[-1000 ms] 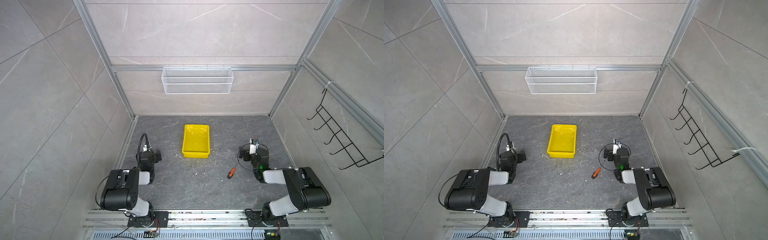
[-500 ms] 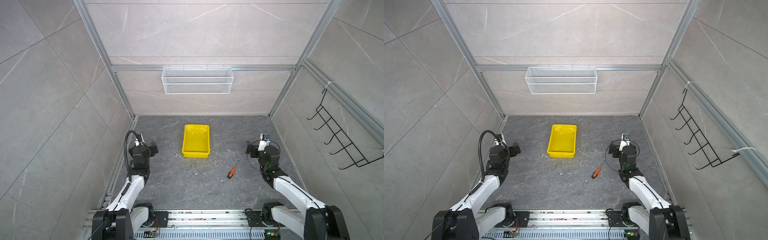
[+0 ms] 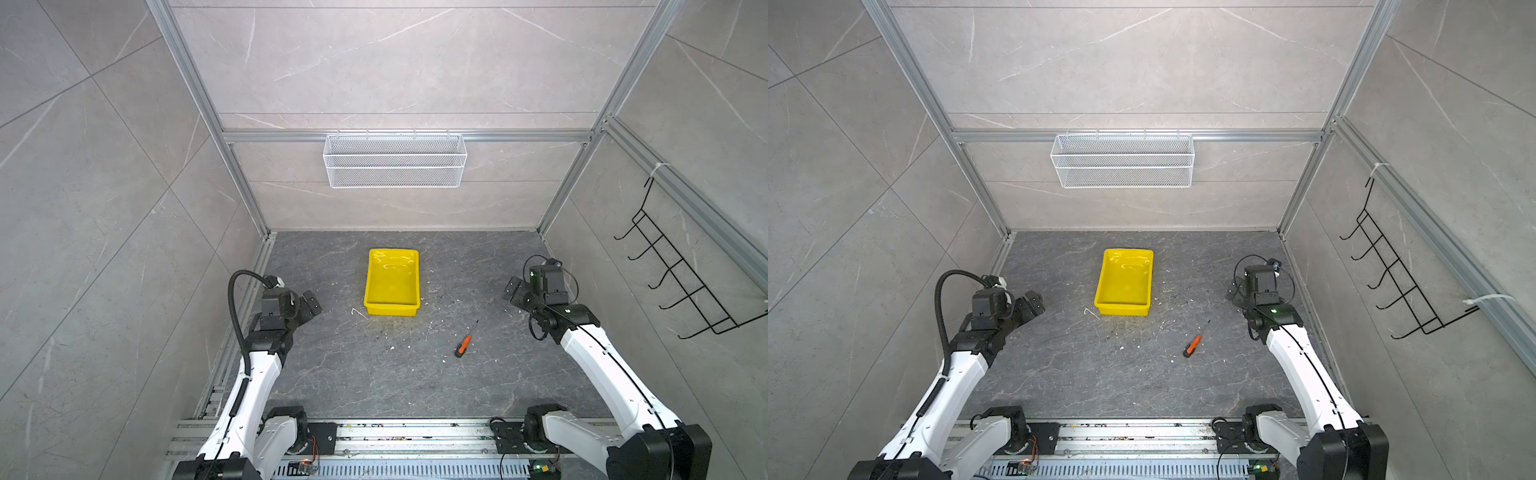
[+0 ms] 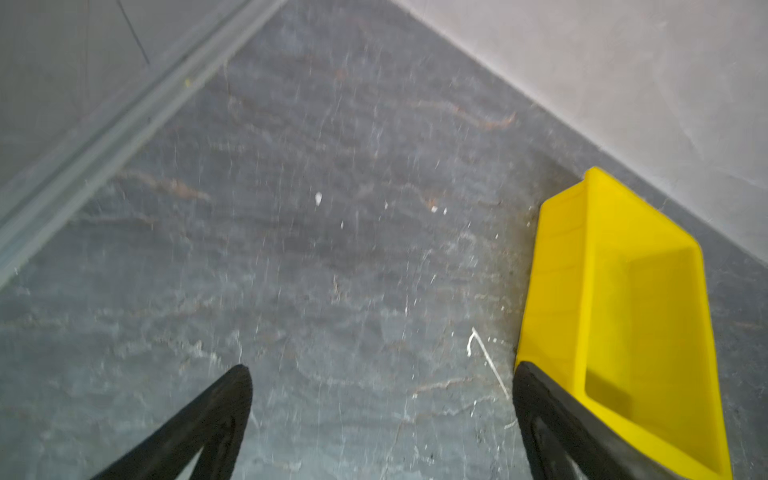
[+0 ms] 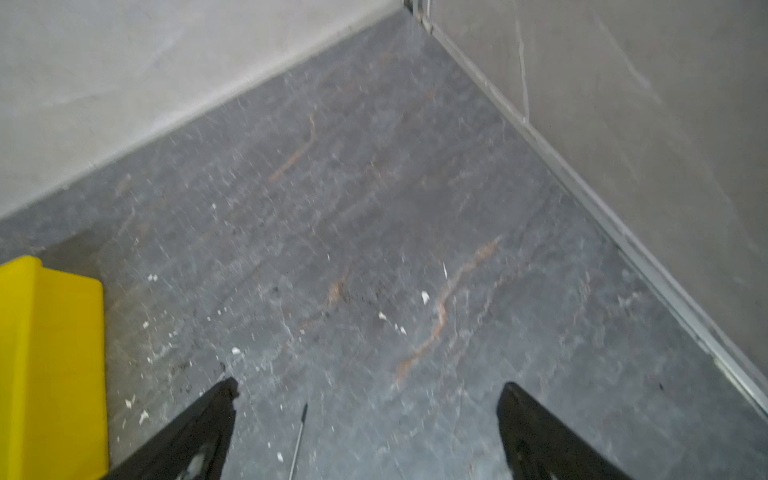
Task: Put the screwdriver in the bin
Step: 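Move the right gripper over the orange screwdriver while the left arm lifts slightly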
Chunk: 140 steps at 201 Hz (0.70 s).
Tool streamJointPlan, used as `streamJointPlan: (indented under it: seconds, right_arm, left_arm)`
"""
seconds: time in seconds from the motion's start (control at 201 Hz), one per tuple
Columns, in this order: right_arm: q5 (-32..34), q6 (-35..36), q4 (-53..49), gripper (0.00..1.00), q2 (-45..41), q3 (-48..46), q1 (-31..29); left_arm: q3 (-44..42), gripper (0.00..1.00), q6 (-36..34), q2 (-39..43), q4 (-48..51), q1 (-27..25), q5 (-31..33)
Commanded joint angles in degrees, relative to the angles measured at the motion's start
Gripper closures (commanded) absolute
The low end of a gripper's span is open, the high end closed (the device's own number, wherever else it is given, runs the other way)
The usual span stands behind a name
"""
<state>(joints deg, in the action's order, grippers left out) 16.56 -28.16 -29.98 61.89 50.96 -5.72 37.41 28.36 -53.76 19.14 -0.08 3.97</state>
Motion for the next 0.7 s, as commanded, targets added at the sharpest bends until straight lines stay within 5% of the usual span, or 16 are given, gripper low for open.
streamJointPlan:
  seconds: [0.0,0.085,0.294,0.418,0.513,0.692]
  right_arm:
    - [1.0,-3.7,-3.8,0.01,-6.7,-0.8,-0.1]
    - [5.3,-7.4,-4.5,0.01,-10.5,-2.3,0.0]
    - [1.4,-9.6,-4.1,0.01,-12.0,-5.7,0.0]
    - [0.1,-8.6,-2.9,0.01,-17.0,-7.9,0.0]
    - [-2.6,-5.7,-3.8,0.0,-20.2,-7.8,0.0]
    - [4.7,-6.3,-9.6,0.0,-23.6,-9.0,0.0]
  left_arm:
    - [-1.7,0.0,6.4,0.1,5.1,0.0,0.9]
    - [-2.4,0.0,6.6,0.9,5.6,0.0,1.8]
    - [-5.9,0.0,5.7,7.7,2.3,0.0,1.8]
    - [-6.4,0.0,16.1,10.5,4.5,0.0,10.4]
    - [-7.2,0.0,17.1,11.7,2.5,0.0,11.1]
    - [-10.8,0.01,18.4,11.1,-0.9,0.0,9.0]
